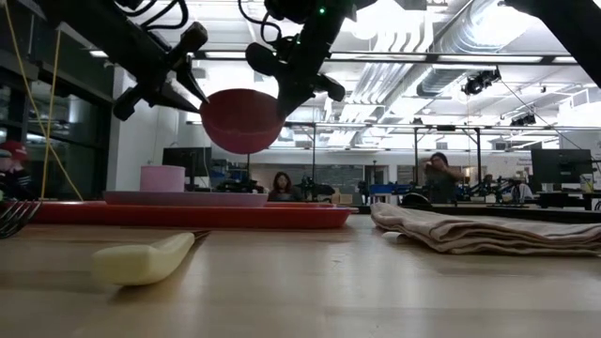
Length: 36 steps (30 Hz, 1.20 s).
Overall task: Set up tray
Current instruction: Put the pink bowl on top of the violet plate on the red tray
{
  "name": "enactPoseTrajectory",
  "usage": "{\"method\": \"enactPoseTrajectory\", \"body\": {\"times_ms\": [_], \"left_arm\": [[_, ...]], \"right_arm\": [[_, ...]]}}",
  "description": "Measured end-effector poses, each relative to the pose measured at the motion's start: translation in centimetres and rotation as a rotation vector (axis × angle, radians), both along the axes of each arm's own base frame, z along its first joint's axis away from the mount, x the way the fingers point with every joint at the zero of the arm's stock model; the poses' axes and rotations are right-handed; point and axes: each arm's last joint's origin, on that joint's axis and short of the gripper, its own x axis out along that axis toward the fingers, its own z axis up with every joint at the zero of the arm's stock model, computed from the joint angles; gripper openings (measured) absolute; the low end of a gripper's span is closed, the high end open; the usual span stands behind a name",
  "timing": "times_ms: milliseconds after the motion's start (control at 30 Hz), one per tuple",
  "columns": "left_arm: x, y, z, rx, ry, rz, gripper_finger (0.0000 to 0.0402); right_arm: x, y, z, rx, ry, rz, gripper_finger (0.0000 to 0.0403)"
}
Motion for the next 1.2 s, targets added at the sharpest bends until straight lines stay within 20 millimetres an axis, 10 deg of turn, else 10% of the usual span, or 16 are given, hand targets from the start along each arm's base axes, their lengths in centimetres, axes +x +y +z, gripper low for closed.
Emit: {"method": "enactPoseTrajectory", "body": {"times_ms": [933,1200], "left_arm": [[0.5,0.2,-1.1,-0.014,0.05,0.05,0.0132],[0.6,0.2,-1.1,-0.02,0.04,0.046,0.0069]], "right_arm": [[0.6,1.4,0.2,0.007,-0.04,0.045,0.0001],[1.1,2.1,0.4,0.025,-0.08,0.08,0.0001]]}}
